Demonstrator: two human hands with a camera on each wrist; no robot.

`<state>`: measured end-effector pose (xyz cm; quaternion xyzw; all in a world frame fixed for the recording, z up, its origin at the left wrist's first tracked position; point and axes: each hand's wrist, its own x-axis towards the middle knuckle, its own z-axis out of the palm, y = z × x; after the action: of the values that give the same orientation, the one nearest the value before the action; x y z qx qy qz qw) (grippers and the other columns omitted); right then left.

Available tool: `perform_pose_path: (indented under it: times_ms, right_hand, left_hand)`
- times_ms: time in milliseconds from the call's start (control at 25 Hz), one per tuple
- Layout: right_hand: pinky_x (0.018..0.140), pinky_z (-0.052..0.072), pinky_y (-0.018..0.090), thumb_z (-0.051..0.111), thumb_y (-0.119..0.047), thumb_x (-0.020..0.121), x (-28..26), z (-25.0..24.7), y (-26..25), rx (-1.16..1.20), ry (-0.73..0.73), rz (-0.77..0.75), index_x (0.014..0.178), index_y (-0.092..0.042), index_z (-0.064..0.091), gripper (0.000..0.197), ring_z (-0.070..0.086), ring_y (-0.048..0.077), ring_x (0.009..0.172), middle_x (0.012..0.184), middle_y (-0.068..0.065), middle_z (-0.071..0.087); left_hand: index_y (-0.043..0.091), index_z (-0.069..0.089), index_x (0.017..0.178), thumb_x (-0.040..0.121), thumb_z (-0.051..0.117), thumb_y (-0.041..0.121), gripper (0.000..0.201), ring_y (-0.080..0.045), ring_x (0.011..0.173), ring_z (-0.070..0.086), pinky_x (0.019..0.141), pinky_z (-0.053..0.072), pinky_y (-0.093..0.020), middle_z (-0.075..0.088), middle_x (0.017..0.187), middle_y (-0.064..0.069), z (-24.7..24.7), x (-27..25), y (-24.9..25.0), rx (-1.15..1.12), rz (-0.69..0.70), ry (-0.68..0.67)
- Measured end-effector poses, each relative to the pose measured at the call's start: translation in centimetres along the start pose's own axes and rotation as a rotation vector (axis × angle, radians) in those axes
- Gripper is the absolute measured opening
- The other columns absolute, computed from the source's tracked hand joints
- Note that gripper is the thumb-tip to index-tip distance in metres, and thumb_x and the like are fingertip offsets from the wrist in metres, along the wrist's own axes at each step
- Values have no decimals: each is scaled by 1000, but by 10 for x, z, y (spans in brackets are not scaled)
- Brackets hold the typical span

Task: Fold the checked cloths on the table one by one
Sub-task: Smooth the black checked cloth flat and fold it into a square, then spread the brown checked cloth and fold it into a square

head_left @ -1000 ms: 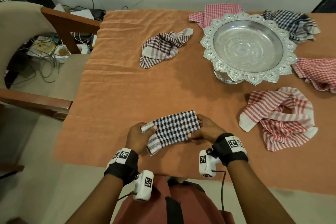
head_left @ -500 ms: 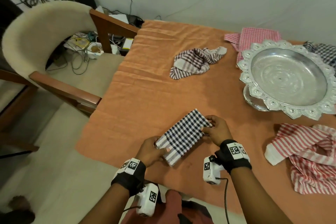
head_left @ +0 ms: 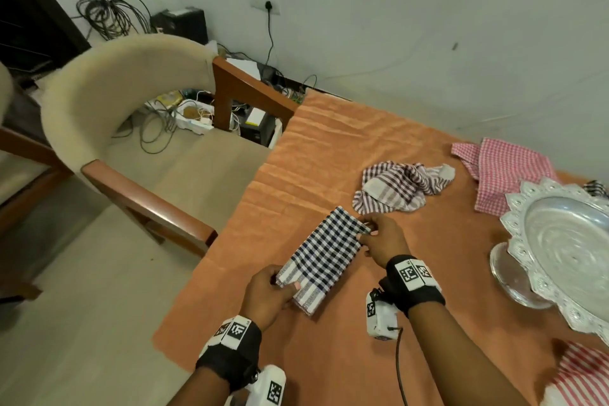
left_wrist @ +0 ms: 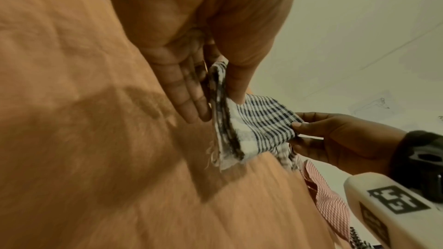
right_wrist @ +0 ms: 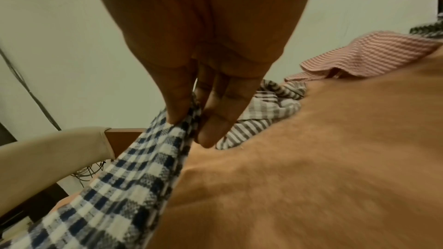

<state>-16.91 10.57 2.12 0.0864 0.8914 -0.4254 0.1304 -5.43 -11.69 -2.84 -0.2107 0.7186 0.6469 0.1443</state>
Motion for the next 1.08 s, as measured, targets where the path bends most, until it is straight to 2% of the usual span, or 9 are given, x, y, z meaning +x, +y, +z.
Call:
perform_pose_path:
  times_ms: [80, 160, 240, 320, 560, 640, 760, 960, 1080]
  right_hand:
    - [71, 58, 45, 63, -3, 85, 32, 8, -27, -111, 16, -1, 109, -20, 63, 29, 65, 24, 81, 103, -1, 58]
    - [66, 58, 46, 61, -6, 87, 62, 15, -51, -206, 3, -19, 113, -19, 61, 29, 67, 25, 75, 102, 1, 58]
    - [64, 58, 47, 59, -4, 89, 96, 27, -74, -263, 13, -32, 116, -17, 61, 30, 67, 27, 74, 108, 8, 64]
    - [65, 58, 49, 57, -1, 89, 131, 38, -91, -289, 33, -37, 120, -14, 60, 34, 67, 31, 77, 115, 14, 64]
    - [70, 58, 47, 56, 2, 85, 211, 72, -119, -270, 5, -72, 110, -16, 63, 32, 65, 32, 84, 114, 13, 64]
    - [70, 58, 47, 55, 3, 85, 227, 82, -122, -287, 8, -65, 111, -14, 63, 32, 65, 33, 83, 113, 14, 63]
    - [75, 57, 48, 53, 5, 83, 241, 91, -122, -322, 9, -48, 112, -14, 63, 36, 65, 35, 90, 116, 15, 63]
    - [80, 54, 40, 52, 0, 86, 247, 103, -112, -448, 11, 8, 117, -14, 62, 35, 64, 34, 93, 117, 15, 65]
    - [83, 48, 35, 57, -7, 89, 241, 100, -112, -394, -2, 20, 129, -12, 54, 40, 61, 32, 103, 124, 16, 60]
  left_hand:
    - [19, 64, 96, 81, 75, 11, 20, -23, 79, 70, 68, 58, -37, 71, 90, -1, -15, 29, 13, 3, 32, 34]
    - [17, 67, 100, 84, 73, 17, 17, -15, 75, 70, 66, 56, -29, 72, 88, 3, -26, 56, 25, -15, 42, 39]
    - [16, 69, 107, 88, 68, 24, 20, -10, 80, 70, 75, 57, -31, 74, 91, 6, -39, 90, 33, -10, 63, 25]
    - [22, 70, 108, 90, 65, 28, 19, -9, 87, 69, 85, 56, -38, 74, 96, 10, -48, 120, 40, -7, 75, 14]
    - [34, 63, 97, 84, 71, 26, 18, -13, 86, 68, 82, 57, -42, 71, 95, 7, -67, 174, 51, -5, 17, 170]
    - [37, 60, 92, 82, 73, 29, 18, -16, 84, 69, 79, 58, -42, 71, 93, 5, -71, 185, 48, 1, -12, 180]
    - [34, 58, 94, 79, 74, 30, 23, -17, 81, 70, 76, 59, -43, 71, 92, 4, -70, 192, 47, 33, -35, 173]
    - [31, 44, 114, 79, 73, 34, 45, -24, 79, 69, 75, 59, -44, 69, 97, -3, -66, 197, 51, 130, -99, 181]
    - [32, 36, 123, 81, 71, 38, 54, -25, 83, 69, 78, 58, -43, 69, 102, -2, -68, 194, 57, 233, -113, 155]
